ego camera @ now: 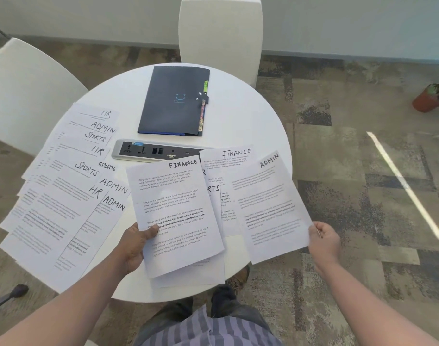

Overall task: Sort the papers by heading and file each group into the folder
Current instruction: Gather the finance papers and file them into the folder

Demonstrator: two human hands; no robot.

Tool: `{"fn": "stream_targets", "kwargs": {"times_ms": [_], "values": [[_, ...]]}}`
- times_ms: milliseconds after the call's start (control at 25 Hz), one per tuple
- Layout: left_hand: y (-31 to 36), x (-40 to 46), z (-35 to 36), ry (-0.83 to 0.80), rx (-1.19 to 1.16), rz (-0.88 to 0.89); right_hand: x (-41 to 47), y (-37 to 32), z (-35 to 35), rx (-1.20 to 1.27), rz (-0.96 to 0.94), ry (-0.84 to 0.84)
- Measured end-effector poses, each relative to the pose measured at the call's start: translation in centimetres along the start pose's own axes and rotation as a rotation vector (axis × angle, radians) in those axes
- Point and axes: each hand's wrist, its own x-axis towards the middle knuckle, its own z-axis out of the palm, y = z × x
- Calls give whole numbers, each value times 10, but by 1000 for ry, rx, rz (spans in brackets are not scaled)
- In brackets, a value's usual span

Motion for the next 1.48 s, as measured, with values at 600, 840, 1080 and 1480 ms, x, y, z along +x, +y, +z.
{"fn": "stream_targets", "kwargs": {"times_ms": [600,840,1080,1480], "values": [[9,2,4,-18,24,-5,7,-49,51,-576,-181,-198],[17,-3,-9,-22,130,-5,44,-128,112,-679,-423,-394],[34,5,-40,-46,173,-17,51,-190,187,-1074,-737,-555],[47,20,-72,-59,211,-11,78,-225,247,-1406,-830,-428]]}}
